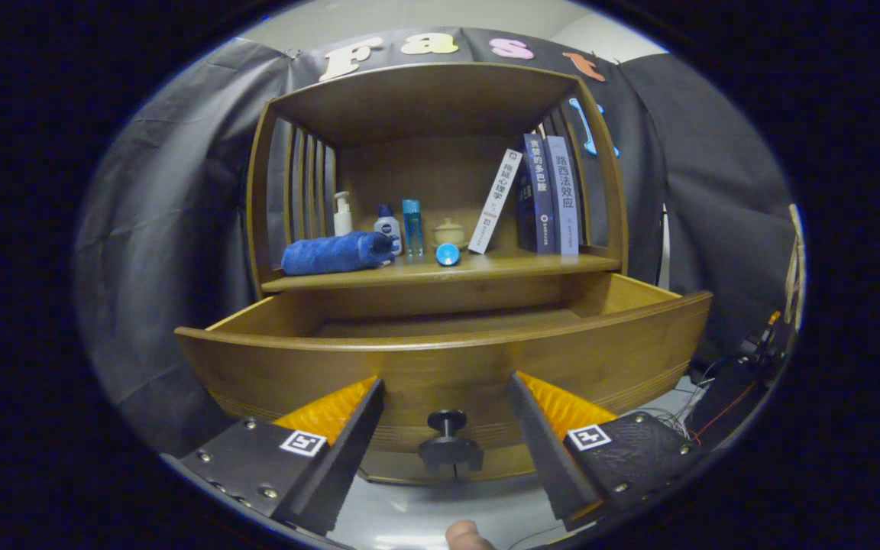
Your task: Pull open the drawer, take out the items inside it, and place them on the countertop above the cabinet.
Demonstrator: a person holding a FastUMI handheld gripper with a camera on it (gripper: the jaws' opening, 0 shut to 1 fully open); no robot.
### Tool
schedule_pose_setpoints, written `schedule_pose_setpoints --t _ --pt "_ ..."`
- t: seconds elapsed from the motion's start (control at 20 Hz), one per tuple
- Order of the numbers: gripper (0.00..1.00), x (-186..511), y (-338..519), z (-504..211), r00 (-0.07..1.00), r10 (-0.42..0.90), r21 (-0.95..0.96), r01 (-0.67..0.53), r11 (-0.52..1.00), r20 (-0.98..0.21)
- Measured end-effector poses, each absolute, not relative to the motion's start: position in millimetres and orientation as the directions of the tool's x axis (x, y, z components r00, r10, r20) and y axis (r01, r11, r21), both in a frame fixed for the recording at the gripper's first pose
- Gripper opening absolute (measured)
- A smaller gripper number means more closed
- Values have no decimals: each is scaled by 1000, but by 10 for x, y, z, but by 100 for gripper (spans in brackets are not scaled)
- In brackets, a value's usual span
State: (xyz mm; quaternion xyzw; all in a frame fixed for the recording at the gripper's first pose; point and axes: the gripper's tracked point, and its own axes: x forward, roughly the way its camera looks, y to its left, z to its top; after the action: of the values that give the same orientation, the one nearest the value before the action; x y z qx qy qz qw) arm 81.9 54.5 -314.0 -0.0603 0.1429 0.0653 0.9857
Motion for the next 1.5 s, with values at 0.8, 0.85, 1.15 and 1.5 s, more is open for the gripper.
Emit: schedule_pose_setpoints --t 0.8,0.85,1.15,1.5 --pt "99 1722 744 -3291 945 96 -107 -136 985 -312" --pt "99 1766 752 -3295 945 96 -105 -135 985 -312" --pt "99 2003 800 -3327 945 88 -109 -128 986 -315" --pt "99 2132 825 -3333 943 72 -107 -112 988 -325"
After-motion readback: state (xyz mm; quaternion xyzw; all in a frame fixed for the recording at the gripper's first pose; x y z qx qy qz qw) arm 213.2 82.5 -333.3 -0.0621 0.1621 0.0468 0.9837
